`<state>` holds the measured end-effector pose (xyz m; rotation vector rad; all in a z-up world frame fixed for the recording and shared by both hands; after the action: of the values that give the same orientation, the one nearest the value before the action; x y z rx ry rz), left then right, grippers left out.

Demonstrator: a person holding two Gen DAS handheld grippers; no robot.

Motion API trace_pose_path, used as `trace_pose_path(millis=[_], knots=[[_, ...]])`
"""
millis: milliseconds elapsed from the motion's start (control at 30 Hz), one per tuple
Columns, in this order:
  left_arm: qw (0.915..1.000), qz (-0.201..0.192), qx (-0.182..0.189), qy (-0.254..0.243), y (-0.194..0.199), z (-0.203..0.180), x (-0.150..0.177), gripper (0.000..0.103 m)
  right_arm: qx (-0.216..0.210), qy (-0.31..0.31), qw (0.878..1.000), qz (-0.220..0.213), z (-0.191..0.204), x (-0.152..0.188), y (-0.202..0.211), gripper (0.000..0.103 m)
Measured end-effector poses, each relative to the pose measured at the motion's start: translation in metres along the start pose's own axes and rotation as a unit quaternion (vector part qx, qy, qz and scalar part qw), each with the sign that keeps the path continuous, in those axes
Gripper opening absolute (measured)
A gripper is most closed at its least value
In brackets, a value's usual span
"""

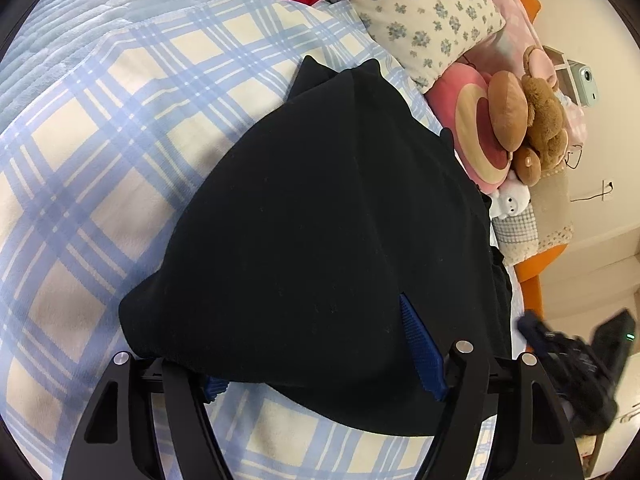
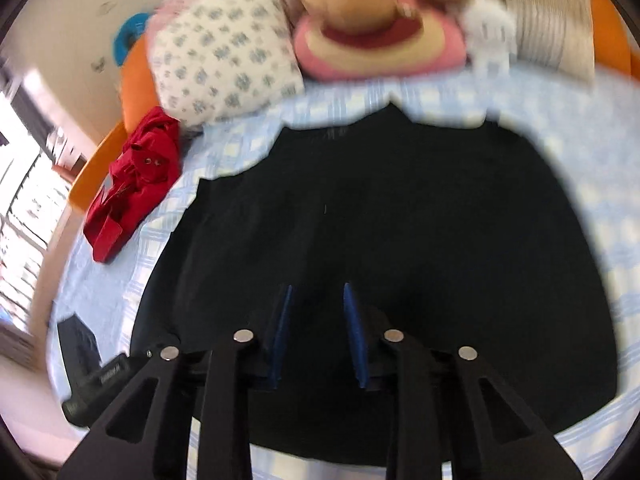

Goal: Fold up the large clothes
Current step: 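Grasp the side edge of the folded jacket with both tools, then lift the side edge and fold it across the jacket, then open both tools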

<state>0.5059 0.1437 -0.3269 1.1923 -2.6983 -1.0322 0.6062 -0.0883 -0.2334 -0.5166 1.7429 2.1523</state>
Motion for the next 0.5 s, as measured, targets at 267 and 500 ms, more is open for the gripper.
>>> trace_pose_path(millis=[267,500], knots=[[0.9997,-0.004,-0.018,-0.019,-0.005,-0.002,-0.001,0.077,0.054,0.022,0.998,-0.022,-0.005,0.038,-0.011,0.023],[0.9996,0.002,-0.019,-0.020,-0.005,-0.001,-0.003,0.077,0.055,0.086,0.992,-0.074,0.021,0.053,0.034,0.024]])
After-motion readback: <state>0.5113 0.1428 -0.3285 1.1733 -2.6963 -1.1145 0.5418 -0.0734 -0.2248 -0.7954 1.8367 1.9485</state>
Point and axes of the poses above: each gripper's, at about its wrist camera, not at the fingertips, and y roughly against the way its jaws point, z to its left, x to its underside, the point moved 9 cm from there along -y, roughly the way its jaws point, and after that the axes turned 10 degrees about x, right-handed, at the moved point
